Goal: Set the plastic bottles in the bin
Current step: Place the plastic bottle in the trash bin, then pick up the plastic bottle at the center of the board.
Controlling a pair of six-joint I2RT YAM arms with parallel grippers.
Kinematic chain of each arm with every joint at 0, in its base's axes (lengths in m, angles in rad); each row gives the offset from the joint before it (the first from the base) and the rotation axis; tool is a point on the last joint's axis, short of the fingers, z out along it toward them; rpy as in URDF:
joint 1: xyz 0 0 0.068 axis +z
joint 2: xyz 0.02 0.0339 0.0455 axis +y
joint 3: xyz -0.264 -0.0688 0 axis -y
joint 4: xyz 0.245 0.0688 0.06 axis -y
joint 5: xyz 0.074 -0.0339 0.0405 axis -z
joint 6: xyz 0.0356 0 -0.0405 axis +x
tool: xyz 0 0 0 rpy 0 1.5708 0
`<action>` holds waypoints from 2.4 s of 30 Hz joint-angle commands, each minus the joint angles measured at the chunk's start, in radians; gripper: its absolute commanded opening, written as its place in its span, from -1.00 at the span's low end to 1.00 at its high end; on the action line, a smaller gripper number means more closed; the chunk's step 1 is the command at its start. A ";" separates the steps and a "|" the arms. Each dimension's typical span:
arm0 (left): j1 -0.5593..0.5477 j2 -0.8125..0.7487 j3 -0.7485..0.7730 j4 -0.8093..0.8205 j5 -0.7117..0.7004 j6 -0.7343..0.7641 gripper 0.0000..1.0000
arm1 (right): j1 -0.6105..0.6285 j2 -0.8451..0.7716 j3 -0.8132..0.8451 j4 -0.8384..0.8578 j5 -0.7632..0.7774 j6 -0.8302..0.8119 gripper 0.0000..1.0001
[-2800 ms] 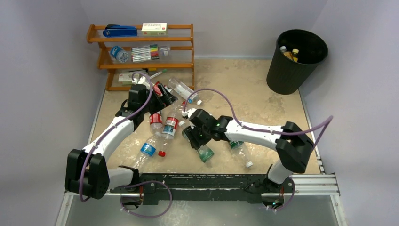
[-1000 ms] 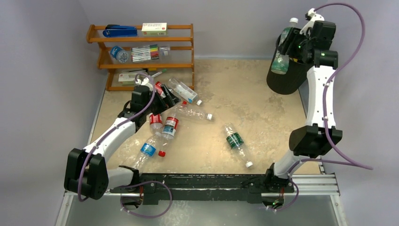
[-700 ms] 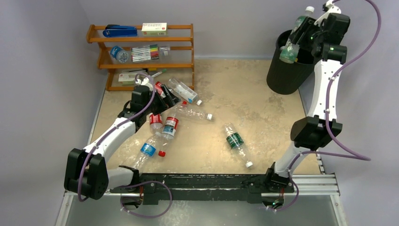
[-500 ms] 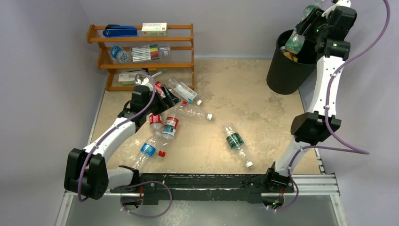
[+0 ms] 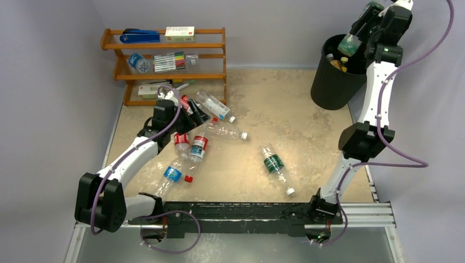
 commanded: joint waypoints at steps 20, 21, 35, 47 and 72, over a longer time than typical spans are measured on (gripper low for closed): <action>-0.004 0.003 0.069 -0.010 -0.005 0.027 0.90 | 0.079 -0.175 -0.140 -0.072 0.008 -0.116 1.00; -0.004 -0.003 0.067 -0.016 -0.006 0.029 0.90 | 0.099 -0.200 -0.183 -0.079 0.007 -0.129 1.00; -0.004 -0.051 -0.001 0.080 0.057 -0.014 0.90 | 0.300 -0.484 -0.634 -0.258 0.041 -0.178 1.00; -0.004 -0.050 -0.015 0.164 0.137 -0.052 0.90 | 0.523 -0.666 -1.079 -0.241 0.031 0.063 1.00; -0.004 -0.054 -0.037 0.175 0.133 -0.064 0.90 | 0.788 -0.775 -1.579 -0.044 0.013 0.332 0.97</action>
